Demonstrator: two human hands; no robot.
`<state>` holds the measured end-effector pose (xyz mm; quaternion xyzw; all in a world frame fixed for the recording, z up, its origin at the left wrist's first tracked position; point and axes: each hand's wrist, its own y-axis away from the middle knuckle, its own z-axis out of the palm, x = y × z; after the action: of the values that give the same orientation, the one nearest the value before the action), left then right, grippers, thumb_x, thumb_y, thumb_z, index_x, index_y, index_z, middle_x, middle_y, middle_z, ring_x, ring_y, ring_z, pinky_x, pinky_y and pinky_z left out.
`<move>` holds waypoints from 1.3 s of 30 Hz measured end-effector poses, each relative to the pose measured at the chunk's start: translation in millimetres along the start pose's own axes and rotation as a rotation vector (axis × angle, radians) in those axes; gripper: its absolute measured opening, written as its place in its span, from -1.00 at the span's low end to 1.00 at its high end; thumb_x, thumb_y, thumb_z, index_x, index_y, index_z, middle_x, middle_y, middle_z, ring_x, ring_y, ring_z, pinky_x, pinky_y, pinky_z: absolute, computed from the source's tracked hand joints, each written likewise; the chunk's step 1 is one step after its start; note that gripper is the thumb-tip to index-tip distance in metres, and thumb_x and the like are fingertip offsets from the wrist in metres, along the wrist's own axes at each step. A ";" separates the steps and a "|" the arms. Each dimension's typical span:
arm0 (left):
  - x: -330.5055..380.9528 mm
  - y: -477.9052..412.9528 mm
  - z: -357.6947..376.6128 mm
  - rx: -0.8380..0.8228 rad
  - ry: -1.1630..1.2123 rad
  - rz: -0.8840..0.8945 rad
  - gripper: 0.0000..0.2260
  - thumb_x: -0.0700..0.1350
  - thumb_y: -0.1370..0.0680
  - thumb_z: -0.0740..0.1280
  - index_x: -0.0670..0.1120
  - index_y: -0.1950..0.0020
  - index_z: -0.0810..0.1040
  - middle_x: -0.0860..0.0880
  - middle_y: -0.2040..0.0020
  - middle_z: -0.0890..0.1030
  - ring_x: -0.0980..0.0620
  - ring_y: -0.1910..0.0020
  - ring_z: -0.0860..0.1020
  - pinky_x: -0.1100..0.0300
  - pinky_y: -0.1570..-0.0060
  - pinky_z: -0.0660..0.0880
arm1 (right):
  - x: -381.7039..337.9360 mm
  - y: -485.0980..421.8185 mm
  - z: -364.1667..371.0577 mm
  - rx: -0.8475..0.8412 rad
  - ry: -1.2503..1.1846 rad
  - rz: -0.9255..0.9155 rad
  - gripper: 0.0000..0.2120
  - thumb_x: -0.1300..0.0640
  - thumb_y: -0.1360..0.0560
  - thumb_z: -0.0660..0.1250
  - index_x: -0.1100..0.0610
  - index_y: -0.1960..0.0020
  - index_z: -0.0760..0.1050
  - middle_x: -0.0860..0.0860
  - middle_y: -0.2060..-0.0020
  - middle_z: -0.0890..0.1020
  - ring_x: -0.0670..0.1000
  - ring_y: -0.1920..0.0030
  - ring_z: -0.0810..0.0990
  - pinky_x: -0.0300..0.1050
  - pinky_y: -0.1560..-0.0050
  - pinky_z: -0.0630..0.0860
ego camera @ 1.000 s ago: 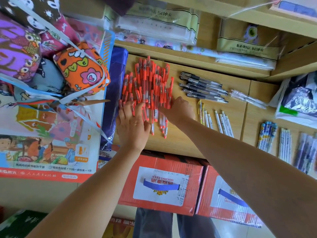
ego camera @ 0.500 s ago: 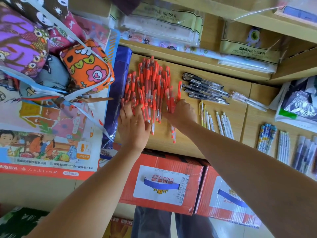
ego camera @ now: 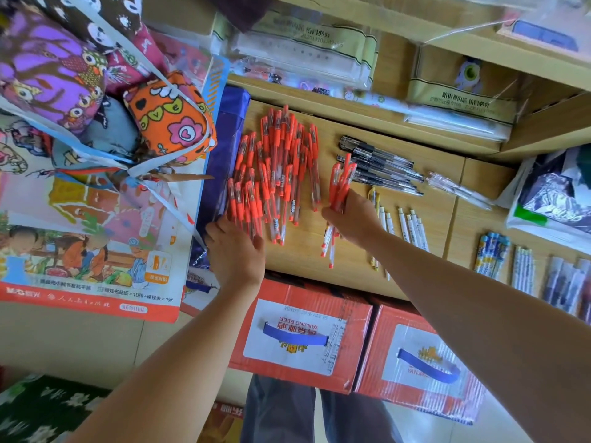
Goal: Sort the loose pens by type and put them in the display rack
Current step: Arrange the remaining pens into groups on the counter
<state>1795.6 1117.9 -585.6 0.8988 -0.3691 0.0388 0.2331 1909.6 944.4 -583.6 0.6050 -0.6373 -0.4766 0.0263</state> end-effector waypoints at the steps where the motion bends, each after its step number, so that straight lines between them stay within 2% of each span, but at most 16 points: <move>1: 0.4 0.4 3.2 -0.005 -0.019 -0.018 -0.43 0.02 -0.49 0.39 -0.28 -0.33 0.28 -0.27 -0.25 0.41 -0.22 -0.21 0.43 -0.04 -0.13 0.47 | 0.8 1.3 0.9 -0.028 0.001 -0.007 -0.82 0.09 -0.49 0.34 0.09 -0.05 0.43 0.07 0.17 0.63 0.00 0.32 0.58 -0.07 0.21 0.60; 5: 1.0 -2.5 12.7 -0.023 -0.047 -0.029 -0.39 0.10 -0.48 0.40 -0.28 -0.32 0.29 -0.27 -0.24 0.44 -0.22 -0.20 0.46 -0.04 -0.14 0.47 | 2.7 1.3 7.4 -0.077 -0.012 -0.035 -0.77 0.09 -0.49 0.35 0.13 -0.11 0.45 0.08 0.12 0.62 -0.01 0.31 0.57 -0.07 0.20 0.59; 7: 2.7 -4.5 14.5 -0.045 0.000 -0.032 -0.43 0.04 -0.49 0.39 -0.29 -0.30 0.30 -0.27 -0.21 0.46 -0.23 -0.15 0.50 -0.06 -0.10 0.50 | 1.5 0.2 9.5 -0.090 -0.007 -0.053 -0.78 0.10 -0.50 0.35 0.14 -0.10 0.44 0.09 0.13 0.62 -0.02 0.33 0.55 -0.15 0.26 0.53; 11: 7.0 -7.2 14.1 -0.066 0.071 -0.080 -0.52 -0.06 -0.52 0.35 -0.31 -0.29 0.30 -0.28 -0.19 0.47 -0.26 -0.11 0.53 -0.11 -0.05 0.51 | -0.1 -0.9 12.0 -0.087 0.028 -0.086 -0.79 0.07 -0.50 0.34 0.12 -0.08 0.43 0.10 0.14 0.64 0.02 0.30 0.59 -0.07 0.21 0.59; 16: 3.8 -10.0 11.5 -0.043 0.132 -0.002 -0.59 0.01 -0.57 0.28 -0.27 -0.26 0.37 -0.25 -0.13 0.55 -0.24 -0.07 0.57 -0.11 -0.02 0.55 | 2.9 -2.3 10.8 -0.077 -0.009 -0.061 -0.76 0.08 -0.52 0.35 0.12 -0.15 0.44 0.03 0.16 0.62 -0.09 0.35 0.55 -0.32 0.37 0.43; 18: 2.7 -9.0 11.2 -0.052 0.175 -0.001 -0.68 -0.04 -0.58 0.23 -0.25 -0.19 0.38 -0.24 -0.05 0.58 -0.23 0.02 0.59 -0.10 0.05 0.56 | 4.4 -2.1 9.2 -0.087 0.000 -0.059 -0.78 0.08 -0.52 0.35 0.11 -0.12 0.45 0.02 0.16 0.61 -0.09 0.35 0.55 -0.31 0.35 0.43; 21: 2.3 -5.9 8.3 -0.054 0.243 0.007 -0.88 -0.10 -0.59 0.21 -0.13 -0.02 0.32 -0.13 0.12 0.57 -0.11 0.23 0.54 0.07 0.26 0.47 | 4.0 -0.2 5.8 -0.119 -0.010 -0.037 -0.83 0.08 -0.52 0.34 0.09 -0.07 0.45 0.04 0.18 0.61 -0.04 0.36 0.55 -0.18 0.27 0.50; 25: 5.6 -1.2 0.9 -0.048 0.299 0.014 -0.86 -0.09 -0.62 0.20 -0.15 0.02 0.32 0.00 0.23 0.48 0.04 0.32 0.47 0.28 0.37 0.32 | 0.2 4.1 -0.9 -0.156 -0.076 0.027 -0.85 0.10 -0.54 0.32 0.12 -0.07 0.45 -0.01 0.29 0.57 -0.07 0.44 0.54 -0.22 0.37 0.47; 27: 10.3 1.3 -4.8 -0.076 0.337 0.008 -0.80 -0.09 -0.64 0.16 -0.24 -0.04 0.39 0.01 0.25 0.45 0.04 0.32 0.46 0.25 0.35 0.35 | -3.1 8.1 -6.5 -0.179 -0.116 0.047 -0.92 0.12 -0.55 0.31 0.11 0.06 0.44 0.00 0.34 0.56 -0.13 0.53 0.52 -0.27 0.47 0.43; 29: 14.6 3.8 -7.8 -0.104 0.368 0.013 -0.75 -0.09 -0.65 0.15 -0.29 -0.07 0.43 -0.06 0.20 0.48 -0.03 0.25 0.48 0.12 0.27 0.38 | -6.6 14.4 -13.7 -0.208 -0.194 0.069 -0.86 0.16 -0.55 0.32 0.11 0.18 0.44 0.02 0.40 0.55 -0.18 0.61 0.47 -0.32 0.56 0.38; 33: 29.2 19.0 -14.7 -0.225 0.557 -0.050 -0.80 -0.05 -0.64 0.17 -0.13 0.09 0.43 -0.20 0.20 0.54 -0.14 0.26 0.55 0.01 0.22 0.54 | -7.0 35.1 -32.0 -0.277 -0.309 0.087 -0.83 0.17 -0.56 0.31 0.19 0.19 0.45 0.06 0.41 0.56 -0.15 0.61 0.44 -0.31 0.58 0.37; 36: 50.7 43.9 -24.0 -0.412 0.819 -0.116 -0.81 -0.11 -0.65 0.15 -0.13 0.14 0.34 -0.07 0.36 0.40 0.08 0.54 0.39 0.24 0.55 0.36 | 2.1 55.9 -48.5 -0.303 -0.355 0.094 -0.80 0.16 -0.57 0.29 0.19 0.21 0.45 0.04 0.42 0.57 -0.14 0.61 0.44 -0.31 0.56 0.36; 39: 73.0 76.1 -32.1 -0.511 0.877 -0.070 -0.79 -0.10 -0.65 0.17 -0.13 0.15 0.32 -0.02 0.42 0.34 0.12 0.62 0.34 0.29 0.62 0.28 | 15.5 80.7 -68.1 -0.300 -0.360 0.087 -0.79 0.15 -0.58 0.28 0.19 0.22 0.46 0.02 0.44 0.58 -0.11 0.59 0.43 -0.28 0.53 0.36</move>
<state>1799.9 1038.0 -509.8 0.7240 -0.2039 0.3133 0.5797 1886.8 877.9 -503.4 0.4714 -0.5794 -0.6645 0.0223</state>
